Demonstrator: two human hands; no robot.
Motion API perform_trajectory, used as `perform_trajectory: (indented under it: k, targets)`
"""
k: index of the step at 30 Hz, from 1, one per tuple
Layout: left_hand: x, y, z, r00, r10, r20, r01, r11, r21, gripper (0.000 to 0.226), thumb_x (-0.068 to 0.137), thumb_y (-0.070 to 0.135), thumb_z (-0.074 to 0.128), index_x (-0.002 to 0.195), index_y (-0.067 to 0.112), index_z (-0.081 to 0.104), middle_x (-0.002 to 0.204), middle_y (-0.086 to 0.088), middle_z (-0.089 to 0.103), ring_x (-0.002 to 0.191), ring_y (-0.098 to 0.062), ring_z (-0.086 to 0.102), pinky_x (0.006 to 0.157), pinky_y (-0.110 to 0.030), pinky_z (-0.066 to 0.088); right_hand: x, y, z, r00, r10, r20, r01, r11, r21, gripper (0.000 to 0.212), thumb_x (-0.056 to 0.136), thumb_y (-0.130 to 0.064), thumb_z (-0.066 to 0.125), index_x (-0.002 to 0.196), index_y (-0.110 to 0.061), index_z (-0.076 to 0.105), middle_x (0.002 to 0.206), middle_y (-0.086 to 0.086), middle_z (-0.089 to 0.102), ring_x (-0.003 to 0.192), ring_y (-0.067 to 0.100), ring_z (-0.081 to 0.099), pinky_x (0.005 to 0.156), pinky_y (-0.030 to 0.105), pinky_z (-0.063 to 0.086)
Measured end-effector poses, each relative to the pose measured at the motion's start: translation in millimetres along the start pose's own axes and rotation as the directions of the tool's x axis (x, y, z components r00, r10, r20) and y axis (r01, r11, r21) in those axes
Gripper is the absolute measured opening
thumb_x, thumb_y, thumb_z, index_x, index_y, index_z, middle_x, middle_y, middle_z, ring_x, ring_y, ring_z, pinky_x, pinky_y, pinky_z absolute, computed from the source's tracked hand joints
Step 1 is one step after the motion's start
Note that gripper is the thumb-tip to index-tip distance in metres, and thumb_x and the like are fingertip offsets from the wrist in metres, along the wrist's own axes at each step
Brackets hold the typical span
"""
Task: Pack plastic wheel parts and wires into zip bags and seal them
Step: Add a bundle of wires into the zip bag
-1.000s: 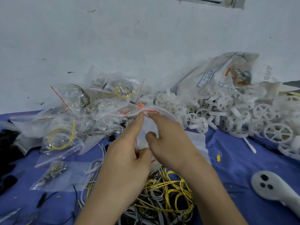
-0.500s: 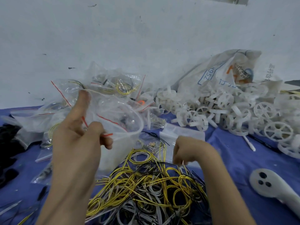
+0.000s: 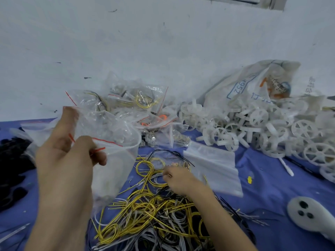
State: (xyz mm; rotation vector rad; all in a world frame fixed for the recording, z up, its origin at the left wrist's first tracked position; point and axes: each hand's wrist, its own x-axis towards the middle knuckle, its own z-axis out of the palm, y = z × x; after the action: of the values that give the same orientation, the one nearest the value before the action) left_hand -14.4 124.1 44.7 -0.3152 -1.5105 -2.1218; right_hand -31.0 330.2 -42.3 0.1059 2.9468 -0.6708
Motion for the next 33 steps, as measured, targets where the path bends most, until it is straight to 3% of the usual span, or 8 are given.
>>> perform_trajectory:
  k: [4, 7, 10, 13, 18, 22, 27, 33]
  targets:
    - [-8, 4, 7, 0.996, -0.086, -0.009, 0.086, 0.996, 0.029, 0.067, 0.081, -0.009, 0.041, 0.136, 0.027, 0.050, 0.133, 0.017, 0.054, 0.035, -0.003, 0.039, 0.042, -0.013, 0.041, -1, 5, -1, 0.997, 0.065, -0.039, -0.064, 0.998, 0.013, 0.032, 0.099, -0.015, 0.039, 0.074, -0.001, 0.052, 0.089, 0.018, 0.052, 0.085, 0.025, 0.050, 0.067, 0.029, 0.034]
    - [-13, 6, 15, 0.991, -0.133, 0.009, 0.131, 0.986, 0.099, 0.067, 0.083, -0.012, 0.040, 0.138, 0.025, 0.049, 0.119, 0.025, 0.060, 0.034, -0.004, 0.041, 0.040, -0.011, 0.039, 1, 12, -1, 0.994, 0.086, -0.072, -0.076, 0.988, 0.133, 0.014, 0.092, -0.010, 0.051, 0.092, -0.003, 0.063, 0.100, 0.016, 0.062, 0.101, 0.029, 0.058, 0.082, 0.031, 0.047]
    - [-15, 1, 18, 0.988, -0.147, 0.051, 0.138, 0.978, 0.153, 0.065, 0.085, -0.013, 0.039, 0.139, 0.024, 0.046, 0.081, 0.038, 0.064, 0.034, -0.004, 0.043, 0.041, -0.011, 0.041, -1, 14, -3, 0.978, 0.155, -0.137, -0.087, 0.909, 0.408, 0.010, 0.087, -0.008, 0.060, 0.095, -0.009, 0.057, 0.087, 0.000, 0.057, 0.085, 0.017, 0.057, 0.065, 0.018, 0.046]
    - [-14, -3, 17, 0.988, -0.149, 0.043, 0.140, 0.976, 0.166, 0.065, 0.086, -0.011, 0.040, 0.140, 0.024, 0.044, 0.078, 0.043, 0.061, 0.035, -0.003, 0.045, 0.042, -0.012, 0.042, 4, 16, -7, 0.939, 0.222, -0.262, -0.052, 0.847, 0.530, 0.020, 0.085, 0.001, 0.056, 0.101, -0.010, 0.055, 0.086, 0.000, 0.054, 0.083, 0.023, 0.055, 0.064, 0.028, 0.044]
    - [-13, -5, 15, 0.988, -0.138, 0.077, 0.122, 0.976, 0.180, 0.064, 0.087, -0.008, 0.040, 0.141, 0.026, 0.041, 0.077, 0.043, 0.061, 0.037, -0.002, 0.048, 0.044, -0.013, 0.045, 4, 18, -20, 0.867, 0.289, -0.406, 0.029, 0.784, 0.620, 0.019, 0.086, -0.004, 0.056, 0.095, -0.018, 0.067, 0.079, -0.009, 0.060, 0.065, 0.002, 0.055, 0.051, 0.010, 0.040]
    - [-15, -6, 17, 0.988, -0.113, 0.102, 0.086, 0.967, 0.240, 0.064, 0.087, -0.008, 0.041, 0.136, 0.032, 0.046, 0.062, 0.033, 0.063, 0.038, -0.001, 0.052, 0.047, -0.011, 0.046, -7, 21, -41, 0.823, 0.337, -0.457, 0.102, 0.705, 0.702, 0.019, 0.089, -0.005, 0.052, 0.085, -0.014, 0.068, 0.065, -0.005, 0.059, 0.061, 0.016, 0.056, 0.066, 0.036, 0.053]
    - [-18, -2, 22, 0.983, -0.123, 0.137, 0.087, 0.966, 0.242, 0.063, 0.086, -0.011, 0.040, 0.096, 0.045, 0.067, 0.111, -0.001, 0.066, 0.040, -0.005, 0.053, 0.048, -0.012, 0.047, -28, 20, -65, 0.869, 0.372, -0.325, 0.111, 0.494, 0.862, 0.028, 0.089, 0.001, 0.043, 0.079, -0.010, 0.067, 0.062, 0.006, 0.052, 0.054, 0.016, 0.050, 0.060, 0.037, 0.056]
    - [-20, 1, 22, 0.960, -0.204, 0.191, 0.155, 0.958, 0.241, 0.060, 0.089, -0.016, 0.037, 0.075, 0.028, 0.075, 0.131, 0.008, 0.056, 0.042, -0.003, 0.050, 0.046, -0.012, 0.045, -48, 15, -87, 0.905, 0.314, -0.286, 0.165, 0.362, 0.918, 0.022, 0.092, -0.001, 0.045, 0.084, -0.003, 0.065, 0.077, 0.010, 0.058, 0.068, 0.019, 0.053, 0.052, 0.027, 0.056]
